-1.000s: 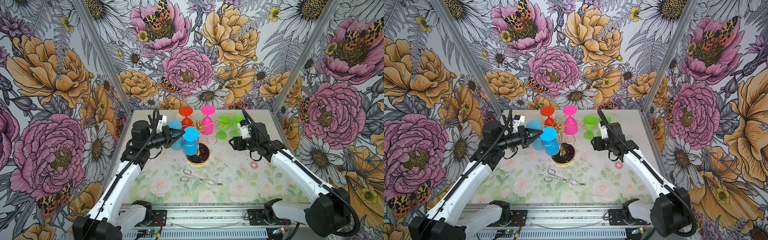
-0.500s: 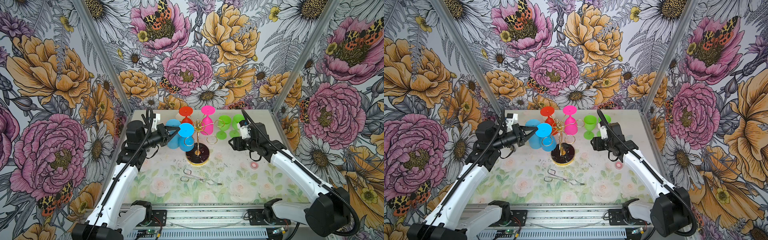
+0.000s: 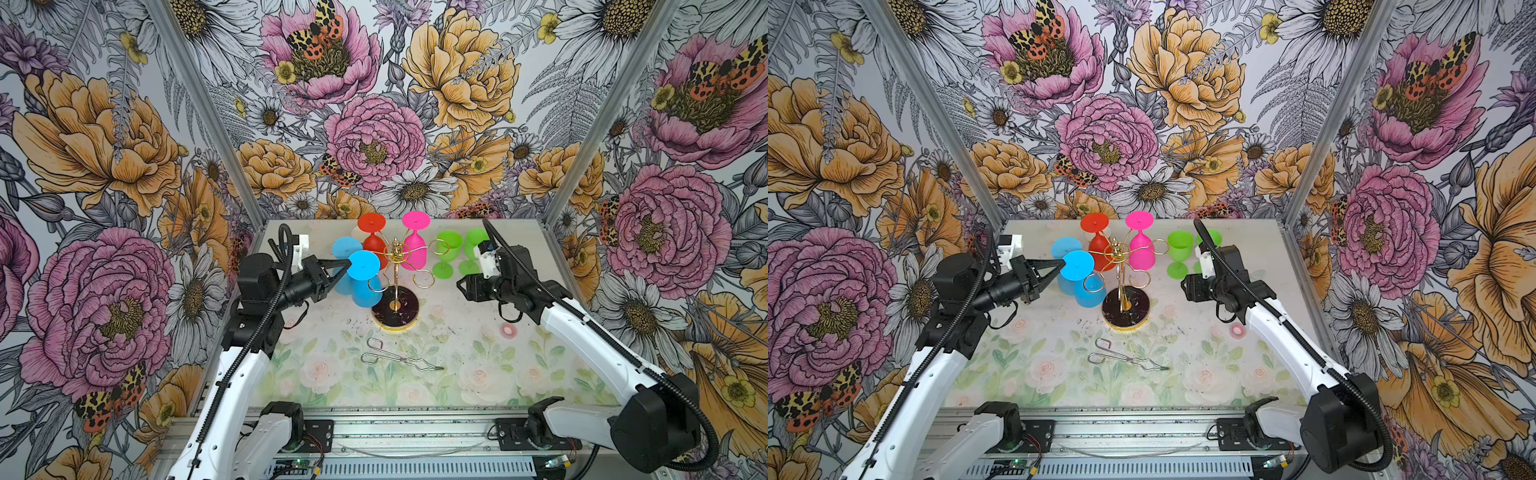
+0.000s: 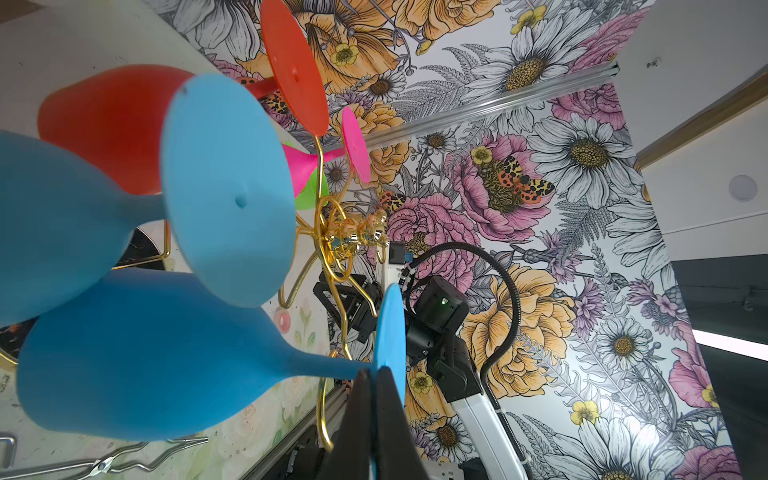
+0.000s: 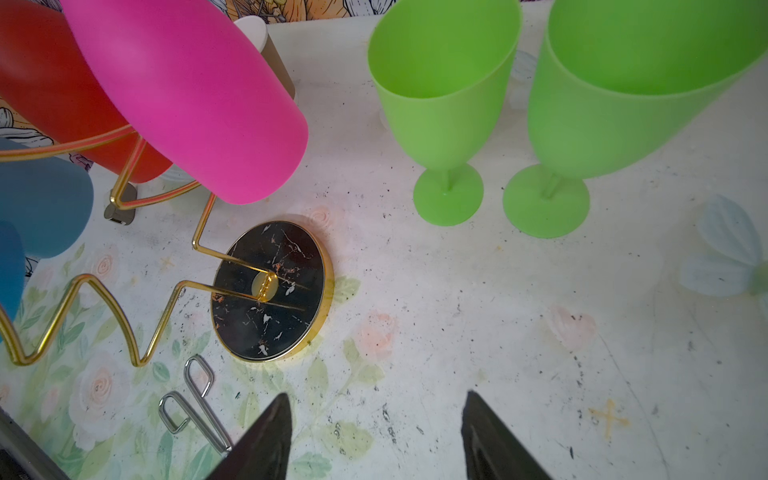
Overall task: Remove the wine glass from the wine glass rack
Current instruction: 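Pull the blue glass off the rack hook with the left gripper, then carry the blue glass toward the right gripper with the left gripper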
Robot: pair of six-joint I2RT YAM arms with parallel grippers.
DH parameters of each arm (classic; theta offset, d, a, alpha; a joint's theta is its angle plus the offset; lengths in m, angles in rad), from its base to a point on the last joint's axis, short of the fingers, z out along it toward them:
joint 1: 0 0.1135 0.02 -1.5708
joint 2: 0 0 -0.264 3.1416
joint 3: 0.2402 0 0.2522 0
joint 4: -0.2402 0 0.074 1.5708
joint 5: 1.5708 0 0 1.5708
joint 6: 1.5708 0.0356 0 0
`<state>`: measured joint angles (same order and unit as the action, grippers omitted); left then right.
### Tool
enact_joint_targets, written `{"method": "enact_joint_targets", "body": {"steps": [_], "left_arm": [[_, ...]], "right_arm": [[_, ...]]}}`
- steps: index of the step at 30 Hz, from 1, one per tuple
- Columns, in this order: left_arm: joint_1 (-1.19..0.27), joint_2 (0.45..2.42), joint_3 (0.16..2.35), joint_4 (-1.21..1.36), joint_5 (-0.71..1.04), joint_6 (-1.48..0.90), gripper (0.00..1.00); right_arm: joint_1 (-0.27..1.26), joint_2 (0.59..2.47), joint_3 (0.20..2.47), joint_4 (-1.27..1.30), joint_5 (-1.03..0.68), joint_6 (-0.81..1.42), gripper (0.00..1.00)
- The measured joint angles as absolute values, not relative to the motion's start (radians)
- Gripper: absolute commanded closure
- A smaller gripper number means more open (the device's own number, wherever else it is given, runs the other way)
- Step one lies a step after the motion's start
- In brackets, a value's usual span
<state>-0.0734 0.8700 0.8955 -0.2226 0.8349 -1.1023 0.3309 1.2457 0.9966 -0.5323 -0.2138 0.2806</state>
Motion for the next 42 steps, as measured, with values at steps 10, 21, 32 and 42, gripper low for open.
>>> {"method": "enact_joint_targets", "body": {"steps": [10,21,32,42], "left_arm": [[-0.033,0.762,0.857,-0.287,0.896,-1.102,1.00],[-0.036,0.729,0.825,-0.299,1.009,-1.104,1.00],[-0.105,0.744,0.825,-0.303,1.095,-1.092,1.00],[-0.344,0.871,0.902,-0.310,1.075,-0.992,1.00]], "right_arm": [[0.337,1.249,0.997,-0.532,-0.213,0.292,0.34],[0.343,1.251,0.996,-0.532,-0.213,0.301,0.34],[0.344,1.251,0.995,-0.532,-0.196,0.322,0.34],[0.344,1.251,0.995,-0.533,-0.160,0.339,0.34]]}}
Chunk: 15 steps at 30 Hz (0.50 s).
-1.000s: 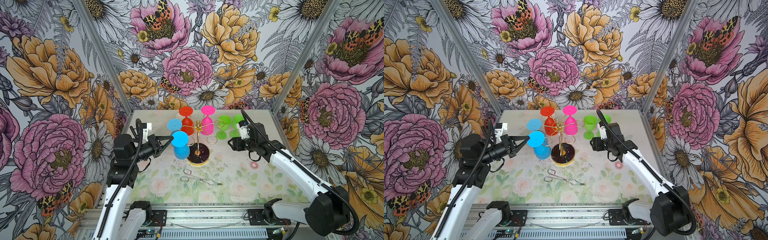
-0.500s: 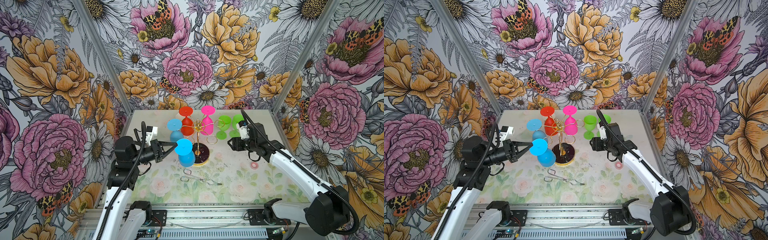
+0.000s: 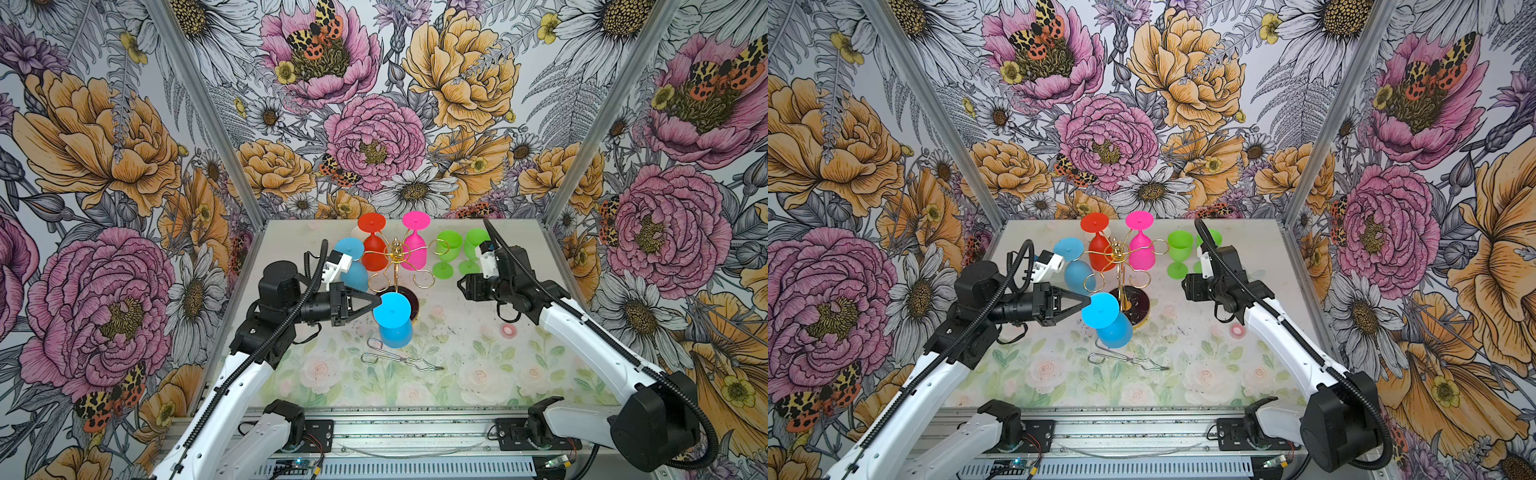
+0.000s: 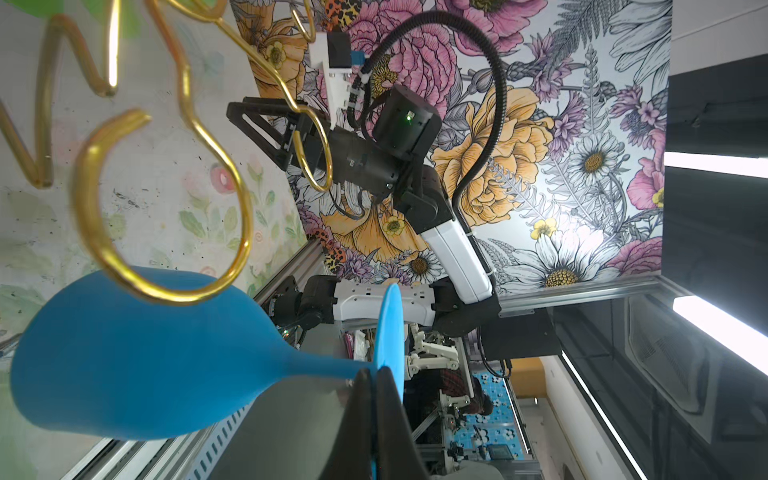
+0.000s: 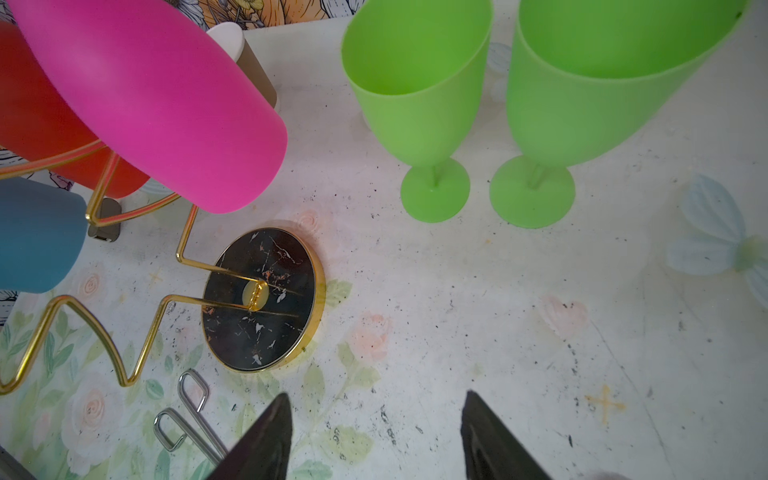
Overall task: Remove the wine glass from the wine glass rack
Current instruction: 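Carry the blue glass toward the right gripper with the left gripper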
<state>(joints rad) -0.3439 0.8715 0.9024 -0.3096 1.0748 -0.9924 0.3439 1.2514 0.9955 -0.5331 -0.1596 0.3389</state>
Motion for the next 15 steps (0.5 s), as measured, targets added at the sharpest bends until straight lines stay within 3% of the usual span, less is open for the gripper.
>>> {"method": "enact_joint_targets", "body": {"steps": [15], "left_arm": [[-0.599,1.099,1.060,-0.311,0.853,-0.748,1.00]], "right_arm": [[0.237,1.321,1.038,-0.680,-0.114,0.430,0.34]]}}
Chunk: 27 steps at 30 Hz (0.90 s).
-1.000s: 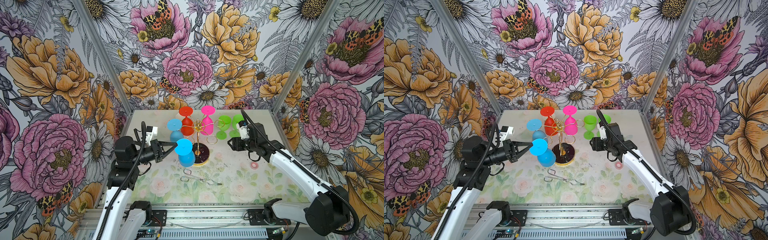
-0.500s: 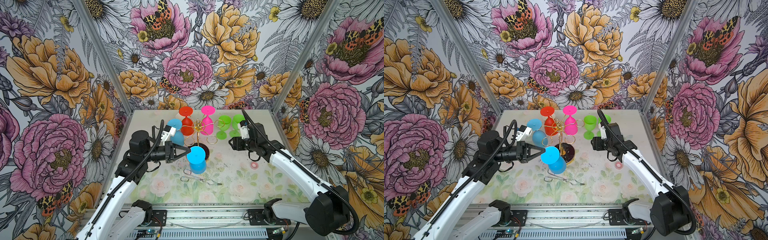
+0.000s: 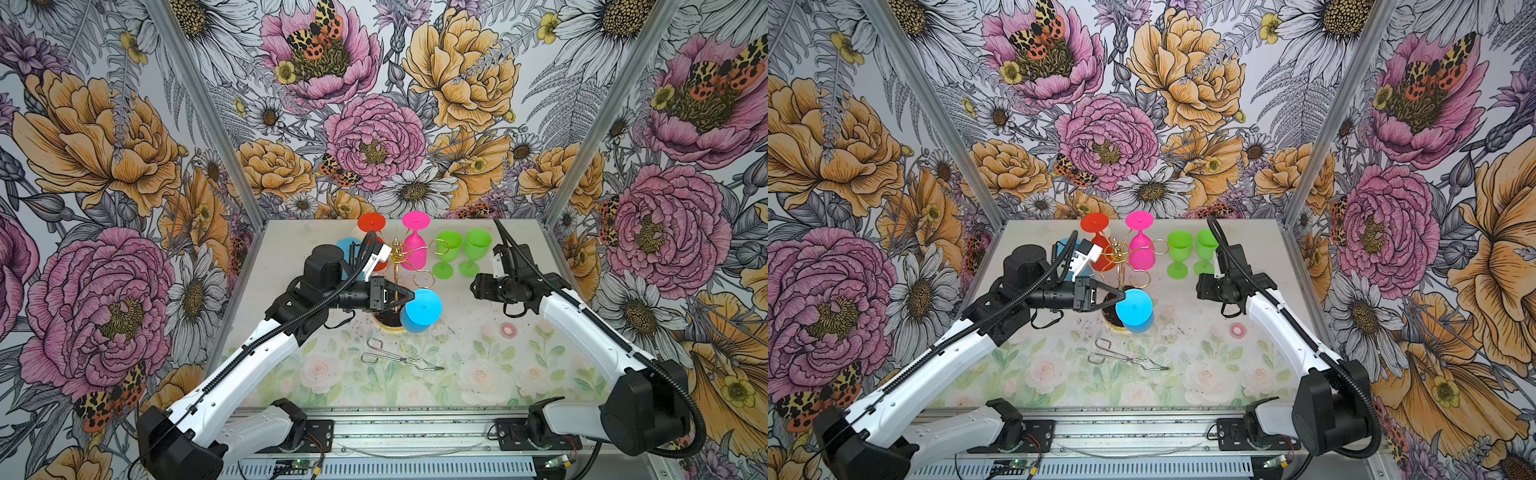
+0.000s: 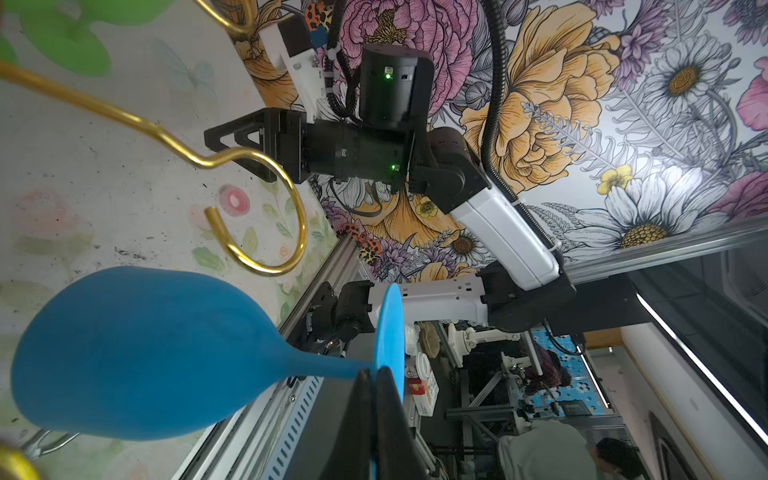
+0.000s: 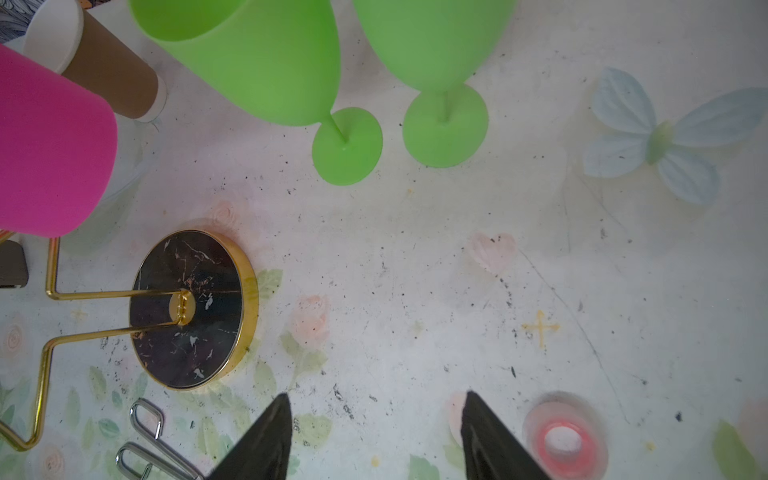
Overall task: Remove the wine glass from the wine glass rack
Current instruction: 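Carry the blue glass toward the right gripper with the left gripper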
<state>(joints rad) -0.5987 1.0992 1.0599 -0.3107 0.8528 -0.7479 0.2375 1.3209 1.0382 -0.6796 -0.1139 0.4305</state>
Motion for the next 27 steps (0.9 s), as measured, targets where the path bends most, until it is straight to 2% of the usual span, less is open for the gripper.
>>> {"method": "enact_joint_targets", "body": {"steps": [17,27], "left_arm": [[-0.939,1.227,1.222,-0.379,0.635,-0.268,1.00],[-1.028,1.232,1.227,-0.409,0.445,0.144,1.00]], "right_arm": [[0.139,1.351,1.105,-0.858,-0.127,0.443,0.34],[0.057,1.350,1.184,-0.982,-0.127,0.383,0.34]]}}
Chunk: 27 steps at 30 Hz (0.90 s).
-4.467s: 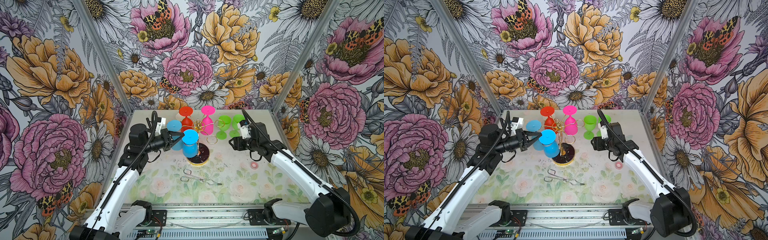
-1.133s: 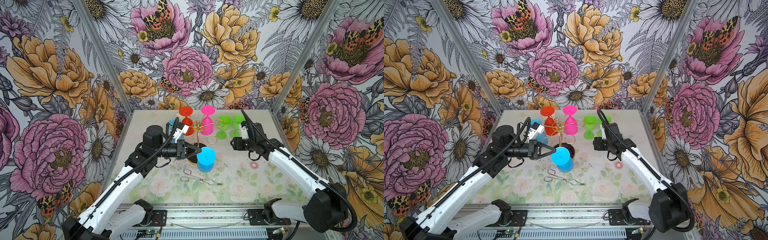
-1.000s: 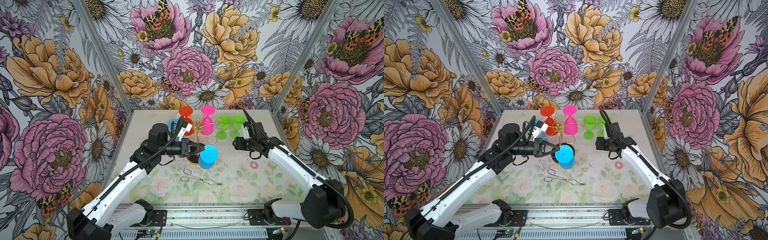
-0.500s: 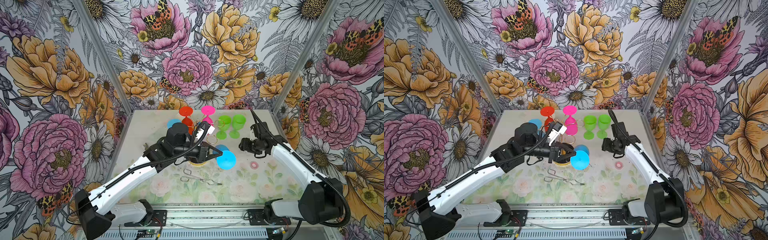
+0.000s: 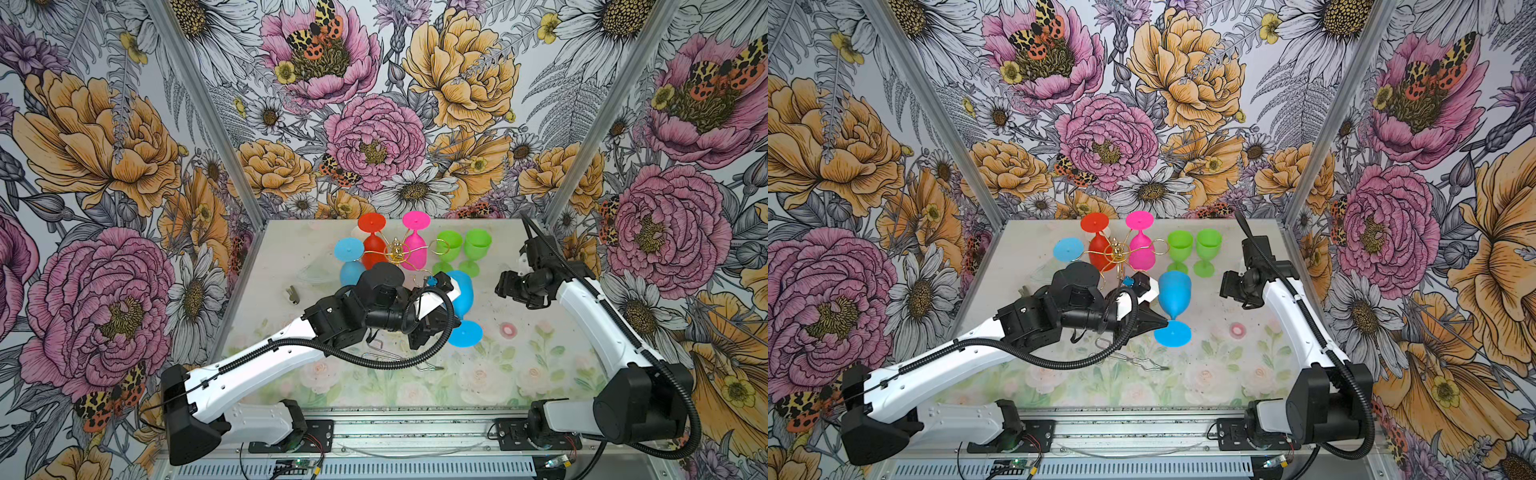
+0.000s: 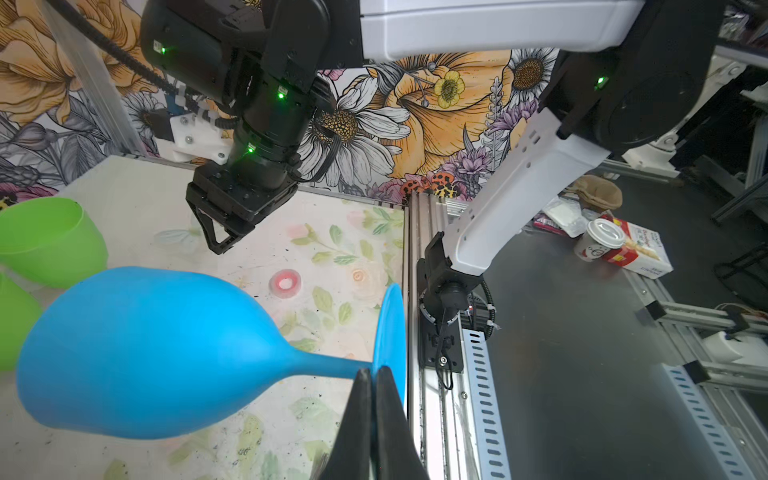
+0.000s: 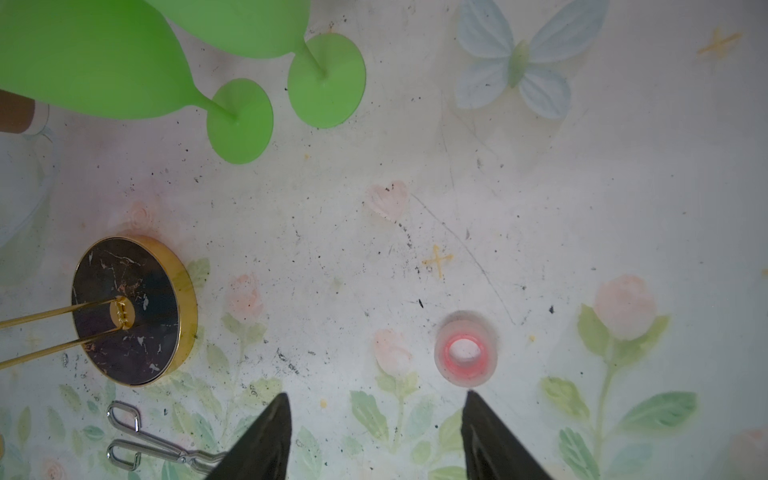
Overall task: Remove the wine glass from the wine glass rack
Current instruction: 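Carry the blue glass toward the right gripper with the left gripper, then close the right gripper on the blue glass bowl while the left holds its foot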
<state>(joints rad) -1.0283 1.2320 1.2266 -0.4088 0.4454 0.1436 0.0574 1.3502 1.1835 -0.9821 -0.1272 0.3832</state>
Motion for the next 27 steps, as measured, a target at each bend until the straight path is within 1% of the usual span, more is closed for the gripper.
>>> {"method": "enact_joint_targets", "body": {"steps": [3,8,13,19,27], "left_arm": [[-1.071,1.231,1.222,-0.411,0.362,0.278,1.00],[-1.192,1.231,1.184,-0.413,0.177,0.527,1.00],[-1.274,1.266,1.142,-0.408,0.034,0.709,1.00],[-1.301,1.286,1.055,-0.356,-0.122,0.886,1.00],[-1.314,1.286,0.901,-0.191,-0.308,1.105,1.00]], "right_arm": [[0.057,1.349,1.219,-1.020,-0.124,0.368,0.34],[0.057,1.344,1.294,-1.066,-0.120,0.353,0.33],[0.049,1.343,1.372,-1.101,-0.128,0.341,0.33],[0.044,1.351,1.497,-1.135,-0.199,0.338,0.34],[0.051,1.354,1.596,-1.180,-0.369,0.339,0.37]]}}
